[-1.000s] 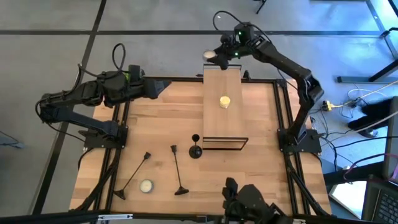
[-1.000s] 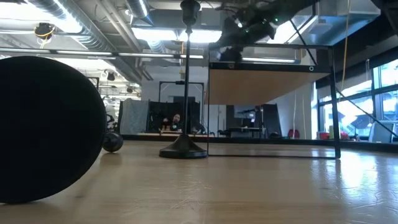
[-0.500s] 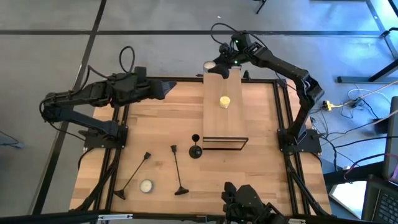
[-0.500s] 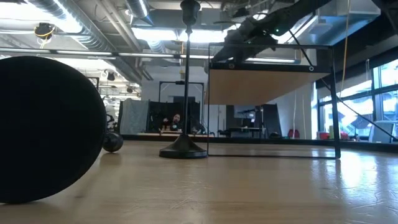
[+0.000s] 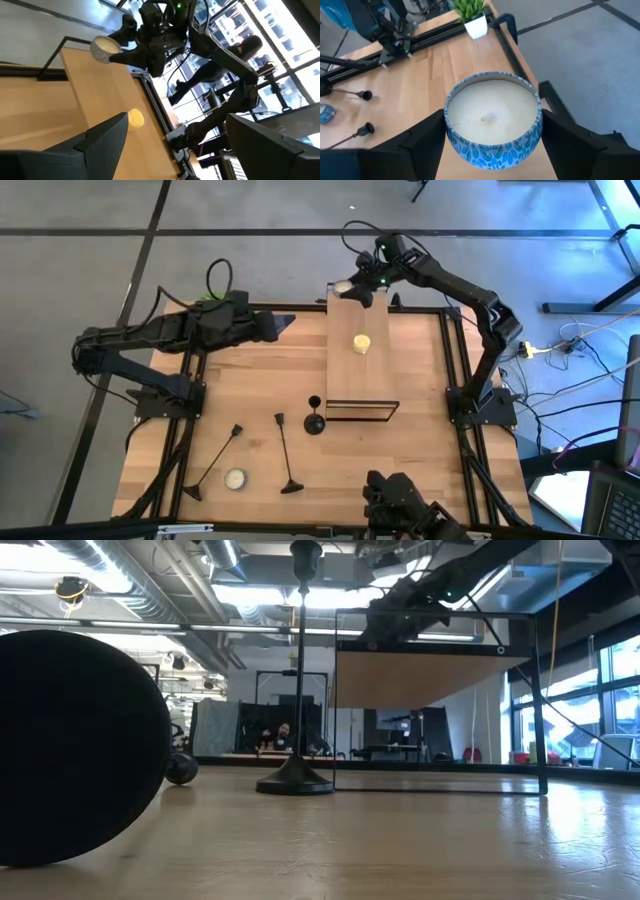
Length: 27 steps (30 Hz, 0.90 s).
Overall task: Pick & Place candle stick holders
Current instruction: Put the top blue jar candle in the top left corner of the shelf
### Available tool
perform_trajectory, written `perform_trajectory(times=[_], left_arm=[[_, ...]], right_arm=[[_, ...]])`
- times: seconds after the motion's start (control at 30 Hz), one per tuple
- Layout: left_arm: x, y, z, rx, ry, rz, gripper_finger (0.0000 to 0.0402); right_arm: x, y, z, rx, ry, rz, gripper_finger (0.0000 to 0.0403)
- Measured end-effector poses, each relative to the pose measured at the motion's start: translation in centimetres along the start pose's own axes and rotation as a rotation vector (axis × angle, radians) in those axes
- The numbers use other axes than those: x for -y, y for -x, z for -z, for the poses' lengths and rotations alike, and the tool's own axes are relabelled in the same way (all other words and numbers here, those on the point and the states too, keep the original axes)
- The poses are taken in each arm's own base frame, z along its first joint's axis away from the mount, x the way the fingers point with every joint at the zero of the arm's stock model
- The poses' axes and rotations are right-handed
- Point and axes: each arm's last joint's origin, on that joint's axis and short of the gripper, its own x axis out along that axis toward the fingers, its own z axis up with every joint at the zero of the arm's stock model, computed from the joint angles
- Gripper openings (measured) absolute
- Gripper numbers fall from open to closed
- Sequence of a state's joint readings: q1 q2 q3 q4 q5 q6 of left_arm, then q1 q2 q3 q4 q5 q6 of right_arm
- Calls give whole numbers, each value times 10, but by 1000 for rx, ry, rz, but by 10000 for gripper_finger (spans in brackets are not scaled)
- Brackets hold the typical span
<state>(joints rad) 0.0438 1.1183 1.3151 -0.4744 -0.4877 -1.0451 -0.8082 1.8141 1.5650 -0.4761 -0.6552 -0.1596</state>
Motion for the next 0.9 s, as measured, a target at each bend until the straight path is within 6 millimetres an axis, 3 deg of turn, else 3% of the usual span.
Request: perform_trajectory(times=[0.2, 0.63, 0.9], left_arm=[[3, 1, 7, 5, -5, -2, 331], [8, 4, 17, 16, -12, -7, 331], [10, 7, 20, 16, -16, -2, 331]], right_arm=[[-6, -6, 5, -78, 26, 84, 289], [-39, -20, 0, -111, 52, 169, 289], [-40, -20, 3, -151, 19, 197, 289]])
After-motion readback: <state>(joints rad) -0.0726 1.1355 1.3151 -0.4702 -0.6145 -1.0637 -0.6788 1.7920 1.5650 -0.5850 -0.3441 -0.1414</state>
